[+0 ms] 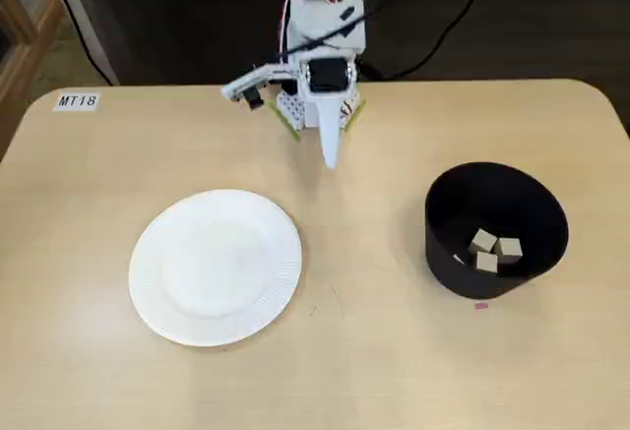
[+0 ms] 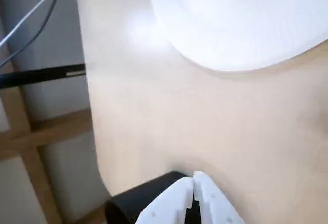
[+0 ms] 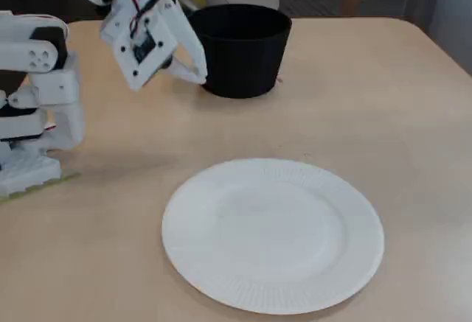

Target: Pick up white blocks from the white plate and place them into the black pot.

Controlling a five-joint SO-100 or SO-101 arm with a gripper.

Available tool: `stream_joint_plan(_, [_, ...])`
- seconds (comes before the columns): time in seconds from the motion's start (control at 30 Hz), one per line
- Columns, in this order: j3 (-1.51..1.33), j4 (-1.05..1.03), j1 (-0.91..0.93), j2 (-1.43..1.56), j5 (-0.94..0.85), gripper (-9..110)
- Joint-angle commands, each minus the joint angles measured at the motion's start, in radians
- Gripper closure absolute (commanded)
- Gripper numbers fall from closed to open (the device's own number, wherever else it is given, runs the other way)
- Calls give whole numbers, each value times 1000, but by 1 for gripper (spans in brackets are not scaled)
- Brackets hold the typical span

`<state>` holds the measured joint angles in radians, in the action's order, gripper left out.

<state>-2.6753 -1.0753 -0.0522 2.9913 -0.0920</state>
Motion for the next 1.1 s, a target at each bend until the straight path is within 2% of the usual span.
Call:
stream_joint_plan(0.0, [-110, 46, -3, 84, -3, 104])
stream_joint_plan(0.1, [-239, 29, 11, 261, 12, 104])
stream_joint_plan(0.57, [-314, 46, -3, 261, 0, 104])
stream_joint_plan(0.63, [-316, 54, -5, 261, 3, 99])
stream_joint_plan(1.07, [-318, 55, -8, 261, 2, 104])
